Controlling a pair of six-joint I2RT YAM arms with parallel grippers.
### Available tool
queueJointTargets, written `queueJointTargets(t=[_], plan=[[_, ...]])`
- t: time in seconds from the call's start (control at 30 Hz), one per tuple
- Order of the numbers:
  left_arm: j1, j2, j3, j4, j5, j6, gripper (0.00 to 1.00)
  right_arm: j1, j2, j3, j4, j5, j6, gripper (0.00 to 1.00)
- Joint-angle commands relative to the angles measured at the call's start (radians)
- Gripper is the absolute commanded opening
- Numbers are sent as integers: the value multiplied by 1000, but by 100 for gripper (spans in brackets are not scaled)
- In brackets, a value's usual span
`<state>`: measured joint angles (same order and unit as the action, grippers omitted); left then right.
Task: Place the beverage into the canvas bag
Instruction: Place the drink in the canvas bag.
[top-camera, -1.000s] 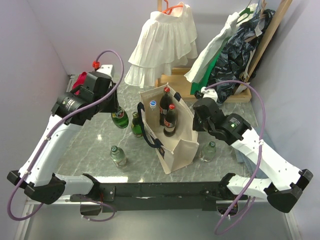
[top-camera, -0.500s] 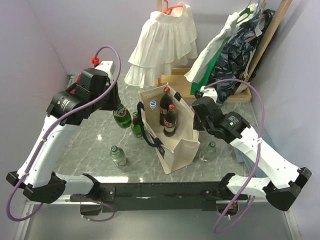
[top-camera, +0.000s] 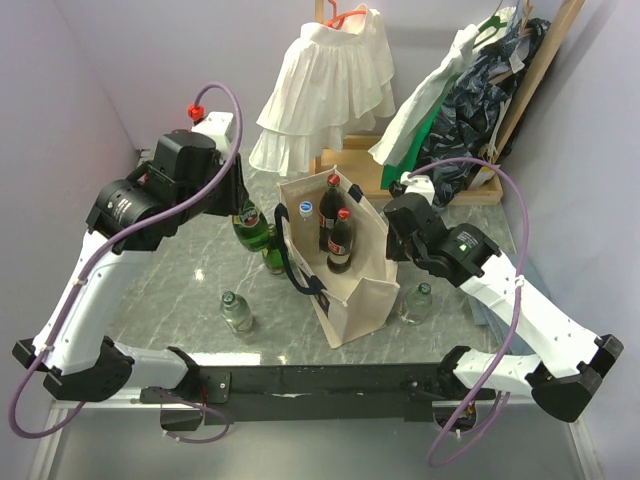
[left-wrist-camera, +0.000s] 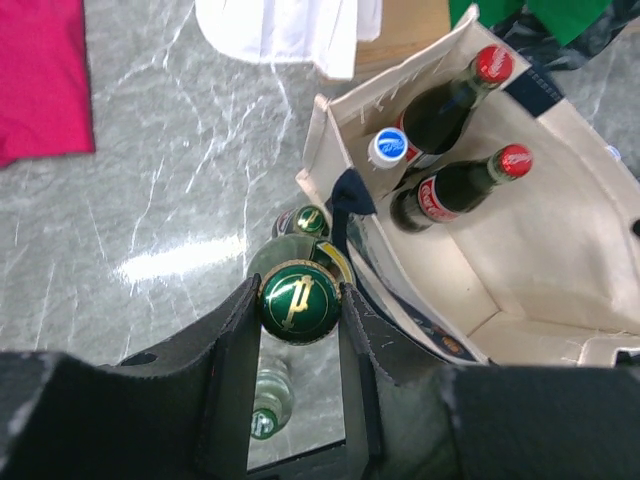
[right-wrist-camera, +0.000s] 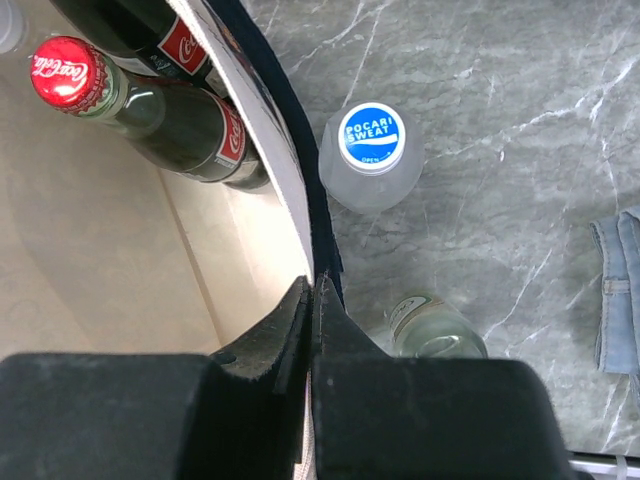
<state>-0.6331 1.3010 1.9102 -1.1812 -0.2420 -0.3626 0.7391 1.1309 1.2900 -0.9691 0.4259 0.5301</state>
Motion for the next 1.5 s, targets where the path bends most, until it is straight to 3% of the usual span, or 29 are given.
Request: queueJointTargets(t=[0.0,0.73,1.47], plan=[[-20,0,122,150,-16,13,1,-4,-6,17,36,31,-7,0],[-53,132,320,311,168,30,1,-4,7,-8,59,14,10,0],[-117,219,277,341,141,33,1,-4,7,-18,72,5,19,0]])
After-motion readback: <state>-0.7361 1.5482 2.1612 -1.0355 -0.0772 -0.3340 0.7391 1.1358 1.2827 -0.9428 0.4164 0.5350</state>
